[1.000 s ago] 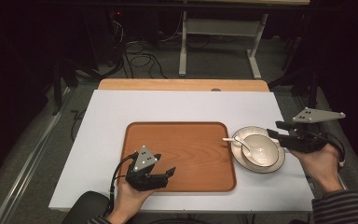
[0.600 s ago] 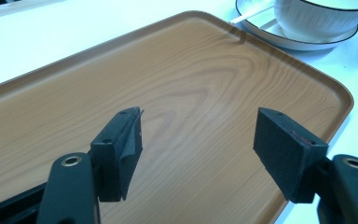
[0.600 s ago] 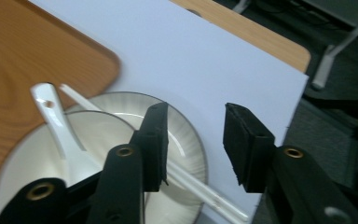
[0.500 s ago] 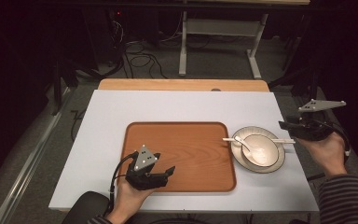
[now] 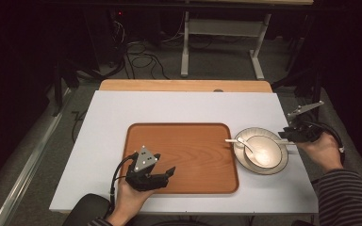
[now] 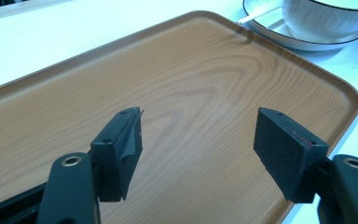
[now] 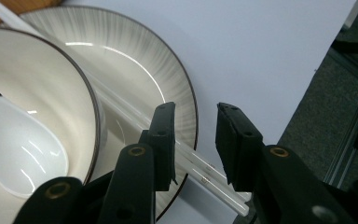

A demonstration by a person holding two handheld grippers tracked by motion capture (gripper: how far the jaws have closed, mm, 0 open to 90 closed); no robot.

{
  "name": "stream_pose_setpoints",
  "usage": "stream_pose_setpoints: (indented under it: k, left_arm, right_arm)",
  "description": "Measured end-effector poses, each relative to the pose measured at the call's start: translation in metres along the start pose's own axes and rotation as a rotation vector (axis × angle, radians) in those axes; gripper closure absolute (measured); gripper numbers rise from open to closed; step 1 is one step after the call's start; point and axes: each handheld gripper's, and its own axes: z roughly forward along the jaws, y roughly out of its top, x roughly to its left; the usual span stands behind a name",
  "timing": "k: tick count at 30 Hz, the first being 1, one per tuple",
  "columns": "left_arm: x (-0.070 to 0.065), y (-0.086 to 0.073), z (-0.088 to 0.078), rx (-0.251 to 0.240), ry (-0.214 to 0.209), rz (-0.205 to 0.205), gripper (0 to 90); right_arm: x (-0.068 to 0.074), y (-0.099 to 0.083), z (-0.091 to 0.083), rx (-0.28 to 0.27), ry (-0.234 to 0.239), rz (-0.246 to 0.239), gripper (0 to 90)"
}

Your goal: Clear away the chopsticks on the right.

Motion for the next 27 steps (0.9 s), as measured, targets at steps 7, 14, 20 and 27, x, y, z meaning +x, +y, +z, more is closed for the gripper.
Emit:
stream_pose_setpoints:
  k: [7, 14, 20, 27]
  left_arm:
    - [0.0, -0.001, -0.001, 0.001, 0.005, -0.001, 33.0]
    - [0.0, -0.002, -0.001, 0.002, 0.008, -0.006, 33.0]
    - [0.0, -0.002, -0.001, 0.003, 0.011, -0.009, 33.0]
    - [0.001, -0.002, -0.002, 0.004, 0.012, -0.007, 33.0]
  right_arm:
    - [-0.001, 0.002, 0.014, 0.085, 0.016, -0.029, 70.8]
    - [-0.001, 0.005, 0.022, 0.13, 0.024, -0.047, 71.0]
    - [-0.001, 0.01, 0.026, 0.15, 0.031, -0.059, 71.2]
    - [-0.001, 0.014, 0.029, 0.181, 0.041, -0.07, 71.2]
